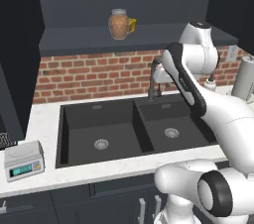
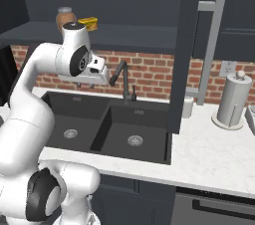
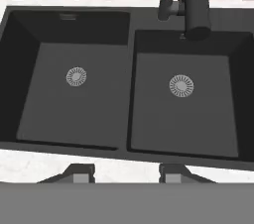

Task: Pick the honey bottle and place it on the digital scale for weighing, and close the cabinet.

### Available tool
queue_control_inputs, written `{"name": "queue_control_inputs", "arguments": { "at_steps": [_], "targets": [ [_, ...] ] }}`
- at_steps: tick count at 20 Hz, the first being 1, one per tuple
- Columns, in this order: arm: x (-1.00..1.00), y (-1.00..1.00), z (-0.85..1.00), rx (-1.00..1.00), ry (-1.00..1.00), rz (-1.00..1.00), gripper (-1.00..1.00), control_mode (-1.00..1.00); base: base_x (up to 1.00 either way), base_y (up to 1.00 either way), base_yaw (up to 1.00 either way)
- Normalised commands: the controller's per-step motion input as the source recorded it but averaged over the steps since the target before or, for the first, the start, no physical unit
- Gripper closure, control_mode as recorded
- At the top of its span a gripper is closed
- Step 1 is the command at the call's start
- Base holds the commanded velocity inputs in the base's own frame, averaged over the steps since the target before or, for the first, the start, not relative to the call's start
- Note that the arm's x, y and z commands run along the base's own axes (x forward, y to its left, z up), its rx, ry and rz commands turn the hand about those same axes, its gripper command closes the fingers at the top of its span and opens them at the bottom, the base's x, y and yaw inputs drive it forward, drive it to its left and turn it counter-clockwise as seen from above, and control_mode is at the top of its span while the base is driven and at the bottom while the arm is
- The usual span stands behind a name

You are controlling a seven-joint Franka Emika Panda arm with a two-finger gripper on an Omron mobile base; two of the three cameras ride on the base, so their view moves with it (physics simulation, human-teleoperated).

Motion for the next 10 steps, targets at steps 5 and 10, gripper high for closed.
{"name": "queue_control_inputs", "arguments": {
  "at_steps": [5, 10],
  "targets": [
    [-0.43, 0.05, 0.00, -0.01, -0.10, 0.01, -1.00, -1.00, 0.00, 0.00, 0.00],
    [-0.70, 0.15, 0.27, 0.00, -0.42, 0.08, -1.00, -1.00, 0.00, 0.00, 0.00]
  ]
}}
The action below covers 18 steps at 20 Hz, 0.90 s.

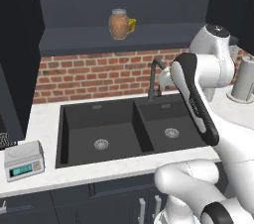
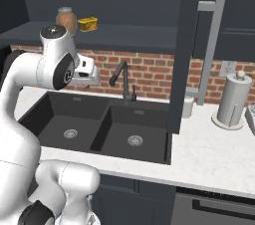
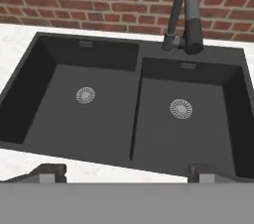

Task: Pick the honey bottle and place it on the digital scale for weighing, and close the cabinet.

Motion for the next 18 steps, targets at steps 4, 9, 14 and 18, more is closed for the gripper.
{"name": "queue_control_inputs", "arguments": {
  "at_steps": [4, 9, 14, 18],
  "targets": [
    [-0.47, 0.18, 0.78, 0.05, -0.48, 0.11, -1.00, -1.00, 0.00, 0.00, 0.00],
    [-0.36, 0.20, 0.92, 0.10, -0.33, 0.15, -1.00, -1.00, 0.00, 0.00, 0.00],
    [-0.10, 0.31, 0.78, 0.04, -0.22, 0.14, -1.00, -1.00, 0.00, 0.00, 0.00],
    [0.00, 0.30, 0.39, 0.01, -0.16, 0.12, -1.00, -1.00, 0.00, 0.00, 0.00]
  ]
}}
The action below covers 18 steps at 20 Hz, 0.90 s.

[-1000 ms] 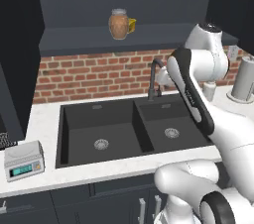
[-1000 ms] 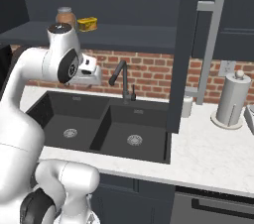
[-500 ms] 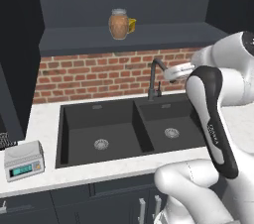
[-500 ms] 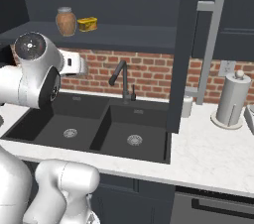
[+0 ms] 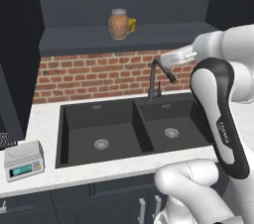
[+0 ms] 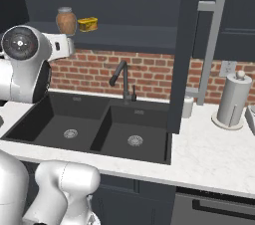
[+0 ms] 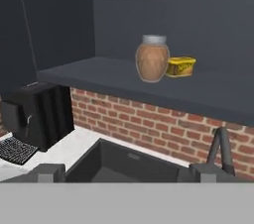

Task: Pick the honey bottle and place it on the digital scale for weighing, and close the cabinet.

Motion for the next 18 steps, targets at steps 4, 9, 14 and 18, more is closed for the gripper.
{"name": "queue_control_inputs", "arguments": {
  "at_steps": [4, 9, 14, 18],
  "targets": [
    [0.00, 0.28, 0.25, 0.00, -0.15, 0.10, -1.00, -1.00, 0.00, 0.00, 0.00],
    [0.03, 0.30, 0.33, 0.00, -0.07, 0.06, -1.00, -1.00, 0.00, 0.00, 0.00],
    [0.06, 0.18, 0.40, 0.00, -0.02, 0.02, -1.00, -1.00, 0.00, 0.00, 0.00],
    [0.17, 0.00, 0.20, 0.00, -0.04, 0.00, -1.00, -1.00, 0.00, 0.00, 0.00]
  ]
}}
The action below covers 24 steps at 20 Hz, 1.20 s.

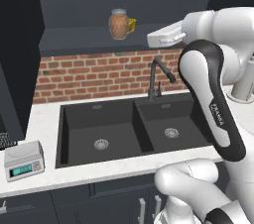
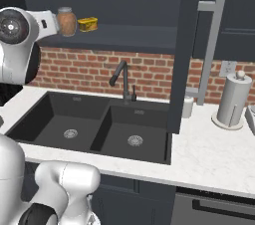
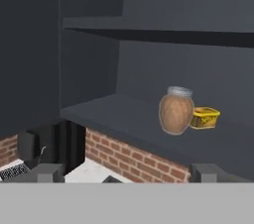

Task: Pick the honey bottle and place it on the digital scale for weighing, and close the cabinet.

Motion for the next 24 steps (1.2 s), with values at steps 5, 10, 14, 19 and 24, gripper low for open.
{"name": "queue_control_inputs", "arguments": {
  "at_steps": [5, 10, 14, 19, 24],
  "targets": [
    [0.26, -0.06, 0.00, 0.00, -0.18, 0.00, -1.00, -1.00, 0.00, 0.00, 0.00],
    [0.30, -0.01, 0.00, 0.00, -0.04, 0.00, -1.00, -1.00, 0.00, 0.00, 0.00],
    [0.38, 0.03, 0.06, 0.00, 0.02, 0.00, -1.00, -1.00, 0.00, 0.00, 0.00],
    [0.35, 0.01, 0.12, 0.00, 0.06, 0.00, -1.00, -1.00, 0.00, 0.00, 0.00],
    [0.33, 0.00, 0.00, 0.00, 0.01, 0.00, -1.00, -1.00, 0.00, 0.00, 0.00]
  ]
}}
